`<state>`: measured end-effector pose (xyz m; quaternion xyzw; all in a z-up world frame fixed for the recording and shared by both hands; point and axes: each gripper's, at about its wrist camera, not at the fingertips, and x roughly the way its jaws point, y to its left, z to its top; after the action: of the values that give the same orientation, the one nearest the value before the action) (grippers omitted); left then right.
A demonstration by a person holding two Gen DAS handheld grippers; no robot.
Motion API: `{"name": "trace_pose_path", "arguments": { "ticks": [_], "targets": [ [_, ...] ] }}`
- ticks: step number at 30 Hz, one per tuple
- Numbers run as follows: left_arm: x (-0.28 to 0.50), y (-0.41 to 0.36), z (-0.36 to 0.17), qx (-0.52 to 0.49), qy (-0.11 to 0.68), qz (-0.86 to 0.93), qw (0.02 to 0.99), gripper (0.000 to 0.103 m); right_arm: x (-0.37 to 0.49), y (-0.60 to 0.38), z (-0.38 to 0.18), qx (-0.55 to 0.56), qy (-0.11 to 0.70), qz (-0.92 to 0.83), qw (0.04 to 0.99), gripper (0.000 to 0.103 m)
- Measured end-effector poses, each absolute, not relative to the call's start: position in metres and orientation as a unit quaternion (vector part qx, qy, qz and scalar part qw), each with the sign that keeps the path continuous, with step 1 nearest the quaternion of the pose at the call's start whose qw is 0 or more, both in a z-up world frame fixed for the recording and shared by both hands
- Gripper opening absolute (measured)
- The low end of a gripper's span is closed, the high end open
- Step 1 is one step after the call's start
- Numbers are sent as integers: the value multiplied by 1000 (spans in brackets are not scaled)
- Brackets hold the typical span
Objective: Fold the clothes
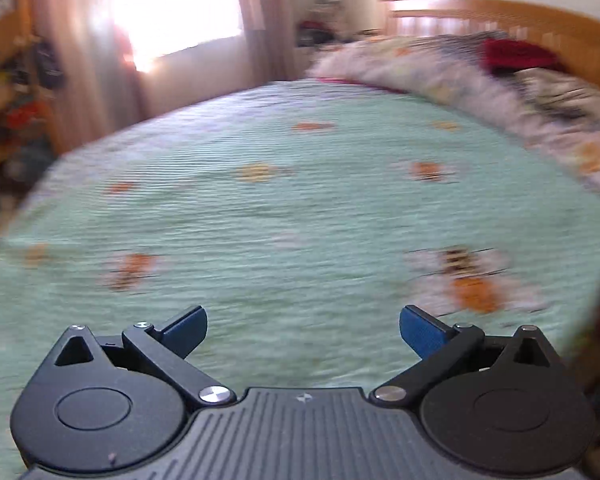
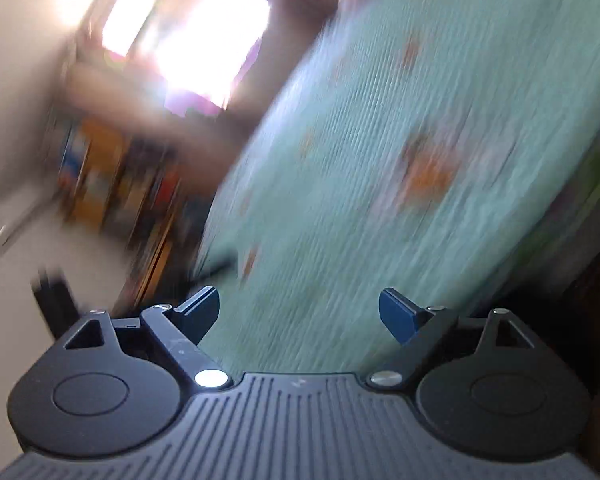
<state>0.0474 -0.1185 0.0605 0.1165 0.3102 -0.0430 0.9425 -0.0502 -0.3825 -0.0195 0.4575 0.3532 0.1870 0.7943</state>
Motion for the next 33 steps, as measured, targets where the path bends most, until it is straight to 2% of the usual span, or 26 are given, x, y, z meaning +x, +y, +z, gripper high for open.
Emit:
{"name": "trace_pose_path", "arguments": {
  "ticks": [4,8,11,14,19,33],
  "targets": [
    [16,-94,94,157,210,23,965,102,-43,-330,-34,426,427,215,768,87],
    [-23,-94,129,205,84,56,973,103,-37,-332,-21,414,412,206,785,87],
    [-28,-101,126,222,76,81,969,103,-36,-338,-17,418,407,190,790,87],
    [-10,-98,104,234,139,111,956,103,-36,-336,-27,432,422,181,776,87],
    [8,-64,79,186,221,112,951,102,-31,-326,-39,420,438,192,771,87],
    [1,57,42,36,376,167,911,102,10,-276,-51,379,498,260,736,87]
  ]
}}
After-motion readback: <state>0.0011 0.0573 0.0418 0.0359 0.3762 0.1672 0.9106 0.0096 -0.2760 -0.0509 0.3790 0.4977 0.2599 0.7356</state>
